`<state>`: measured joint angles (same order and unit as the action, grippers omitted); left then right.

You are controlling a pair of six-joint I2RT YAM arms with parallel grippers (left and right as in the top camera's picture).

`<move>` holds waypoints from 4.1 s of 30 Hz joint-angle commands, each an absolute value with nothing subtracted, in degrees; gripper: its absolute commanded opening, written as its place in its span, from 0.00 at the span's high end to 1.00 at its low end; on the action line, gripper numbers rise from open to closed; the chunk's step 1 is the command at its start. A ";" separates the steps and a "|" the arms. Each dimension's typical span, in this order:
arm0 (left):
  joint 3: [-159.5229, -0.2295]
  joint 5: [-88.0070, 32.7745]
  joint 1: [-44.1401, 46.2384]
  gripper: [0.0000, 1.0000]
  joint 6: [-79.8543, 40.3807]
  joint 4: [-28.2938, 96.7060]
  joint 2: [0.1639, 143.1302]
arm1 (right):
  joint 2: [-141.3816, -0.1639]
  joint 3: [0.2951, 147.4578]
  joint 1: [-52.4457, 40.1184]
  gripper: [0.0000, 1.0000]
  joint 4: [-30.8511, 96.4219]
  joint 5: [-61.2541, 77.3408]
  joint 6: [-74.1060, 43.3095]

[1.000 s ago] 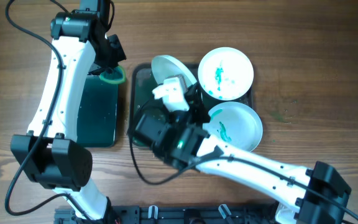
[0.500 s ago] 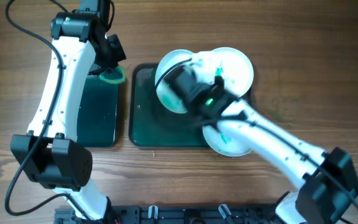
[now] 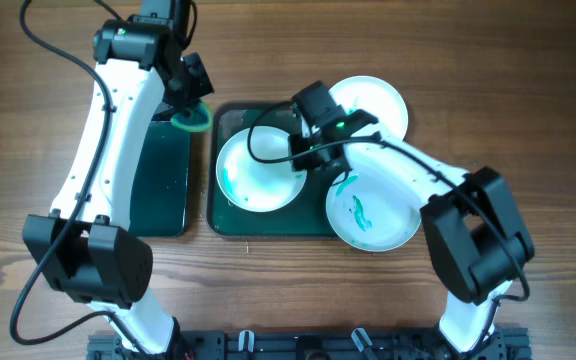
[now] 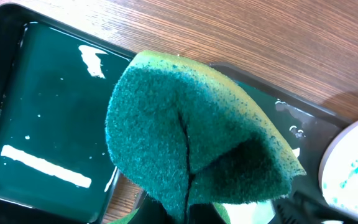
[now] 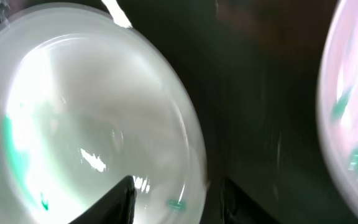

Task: Clean dirty plates on tray and stack at the side
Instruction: 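Scrub the plate again with the sponge in the left gripper, then carry the cleaned plate with the right gripper to the table's right side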

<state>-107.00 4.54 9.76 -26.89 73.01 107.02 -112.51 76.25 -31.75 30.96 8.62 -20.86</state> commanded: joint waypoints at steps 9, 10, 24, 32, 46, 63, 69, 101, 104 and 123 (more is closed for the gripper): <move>-107.57 2.76 11.38 0.96 -27.73 72.20 109.89 | -119.11 76.55 -28.95 0.96 23.16 18.09 -12.75; -107.57 2.35 11.60 0.96 -27.92 72.14 110.17 | -119.11 76.53 -28.95 0.96 23.59 17.85 -16.58; -80.79 3.22 22.57 0.96 -40.29 48.07 113.32 | -119.04 76.53 -28.73 0.96 34.09 6.00 -41.76; -70.37 8.38 22.94 0.96 -42.50 40.53 113.32 | -119.04 76.53 -28.73 0.96 33.74 6.48 -39.53; -68.20 -5.37 22.98 0.96 -25.30 24.95 113.32 | -119.04 76.53 -28.75 0.96 33.54 7.09 -38.98; -69.34 -7.79 23.03 0.96 -18.04 16.99 113.25 | -119.04 76.47 -28.75 0.96 33.28 7.14 -38.11; -69.34 0.60 23.03 0.96 -19.84 15.40 113.25 | -119.04 76.47 -28.75 0.96 32.99 8.60 -37.87; -86.26 4.62 7.75 0.96 -24.84 59.42 96.03 | -101.73 77.76 -50.61 0.96 41.91 -57.32 -27.05; -86.26 4.62 7.75 0.96 -24.84 59.37 96.03 | -101.73 77.76 -55.53 0.96 42.70 -69.67 -27.09; -86.26 4.01 7.86 0.96 -27.68 59.00 96.05 | -99.88 77.73 -54.59 0.96 42.70 -48.49 -32.67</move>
